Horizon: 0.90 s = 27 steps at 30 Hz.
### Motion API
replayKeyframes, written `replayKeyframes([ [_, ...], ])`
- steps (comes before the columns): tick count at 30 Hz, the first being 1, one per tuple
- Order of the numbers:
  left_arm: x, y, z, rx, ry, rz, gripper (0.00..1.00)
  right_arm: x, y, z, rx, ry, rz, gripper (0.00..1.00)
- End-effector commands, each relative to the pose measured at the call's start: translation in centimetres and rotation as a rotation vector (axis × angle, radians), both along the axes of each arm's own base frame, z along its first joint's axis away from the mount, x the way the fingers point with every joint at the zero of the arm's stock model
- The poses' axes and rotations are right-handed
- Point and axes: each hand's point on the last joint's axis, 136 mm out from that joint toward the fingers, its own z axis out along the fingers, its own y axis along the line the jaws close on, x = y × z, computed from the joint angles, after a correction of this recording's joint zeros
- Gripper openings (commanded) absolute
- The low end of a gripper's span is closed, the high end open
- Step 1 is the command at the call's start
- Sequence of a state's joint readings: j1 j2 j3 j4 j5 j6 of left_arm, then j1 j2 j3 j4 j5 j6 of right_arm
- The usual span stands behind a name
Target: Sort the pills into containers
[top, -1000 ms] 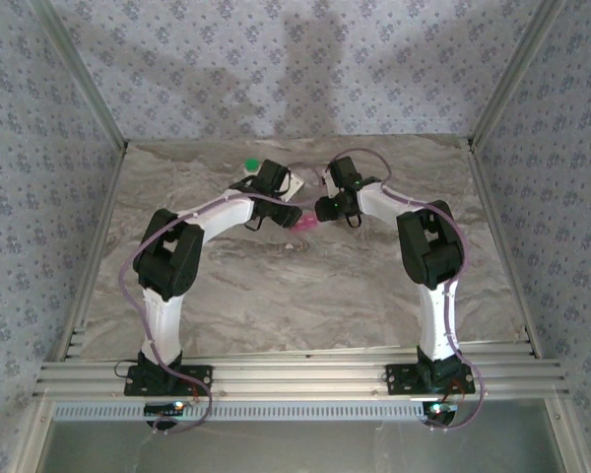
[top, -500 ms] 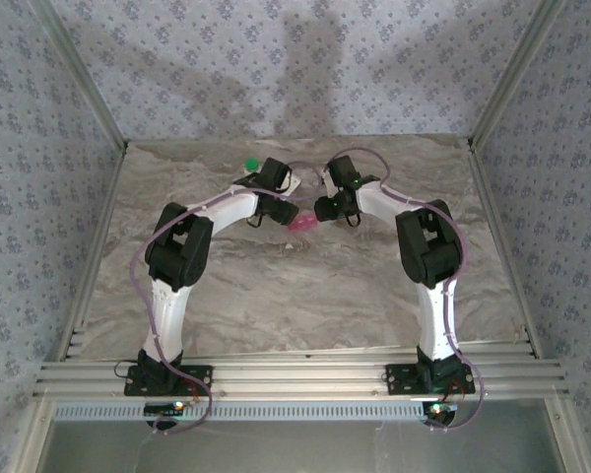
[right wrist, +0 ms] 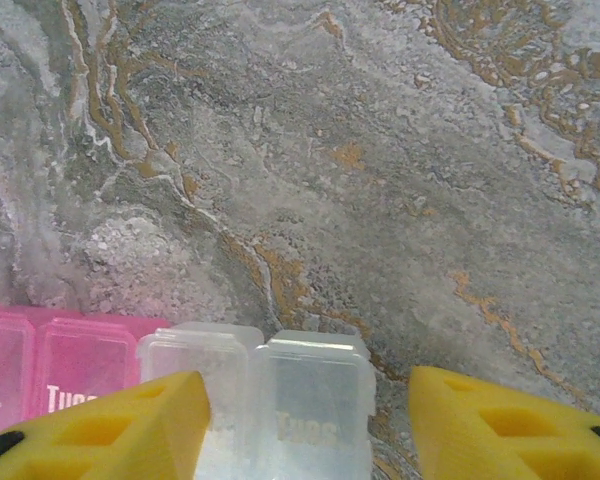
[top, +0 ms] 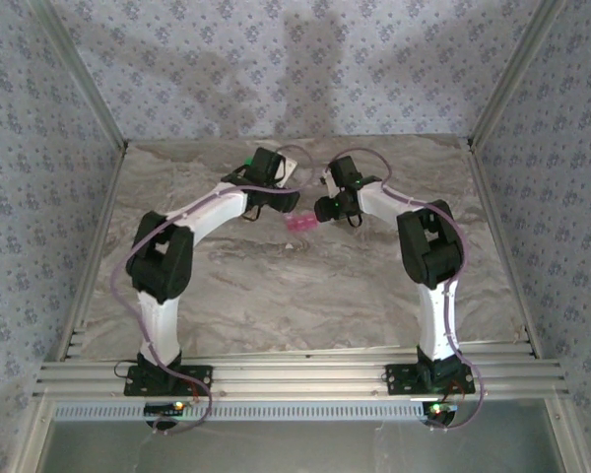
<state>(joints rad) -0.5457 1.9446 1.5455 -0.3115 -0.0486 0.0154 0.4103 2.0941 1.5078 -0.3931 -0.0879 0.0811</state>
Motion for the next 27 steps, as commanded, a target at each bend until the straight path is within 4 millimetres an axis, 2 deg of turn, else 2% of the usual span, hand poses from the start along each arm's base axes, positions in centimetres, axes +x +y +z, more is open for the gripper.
replayKeyframes([
  [1,-0.1,1.3,7.3,-0.128,-0.125,0.128,0.73,-4.2,-1.5,-2.6,-0.07,0.138,0.033,0.61],
  [4,-1.1,3.6,8.5,-0.125,-0.141,0.232,0.73,-4.1,-1.6,-0.8,-0.068,0.098,0.028,0.66],
  [6,-1.8,4.8,8.5,-0.139,-0.14,0.279,0.74,-4.1,-1.7,0.4,-0.053,0.076,0.021,0.68],
  [10,-3.0,7.0,7.3,-0.174,-0.111,0.346,0.79,-4.3,-1.1,3.2,0.022,0.018,-0.001,0.69],
  [15,-3.0,9.3,5.2,-0.189,-0.072,0.418,0.85,-4.9,-1.1,5.3,0.075,-0.009,-0.033,0.71],
  [20,-2.1,11.1,3.0,-0.118,-0.039,0.492,0.95,-7.4,-1.3,6.6,0.1,-0.029,-0.046,0.73],
  [22,-1.5,11.3,2.1,-0.113,-0.017,0.507,0.98,-9.2,-1.5,6.2,0.099,-0.033,-0.043,0.75],
  [27,0.1,11.3,0.1,-0.079,0.026,0.529,0.97,-11.6,-1.4,6.5,0.089,-0.105,-0.009,0.81],
])
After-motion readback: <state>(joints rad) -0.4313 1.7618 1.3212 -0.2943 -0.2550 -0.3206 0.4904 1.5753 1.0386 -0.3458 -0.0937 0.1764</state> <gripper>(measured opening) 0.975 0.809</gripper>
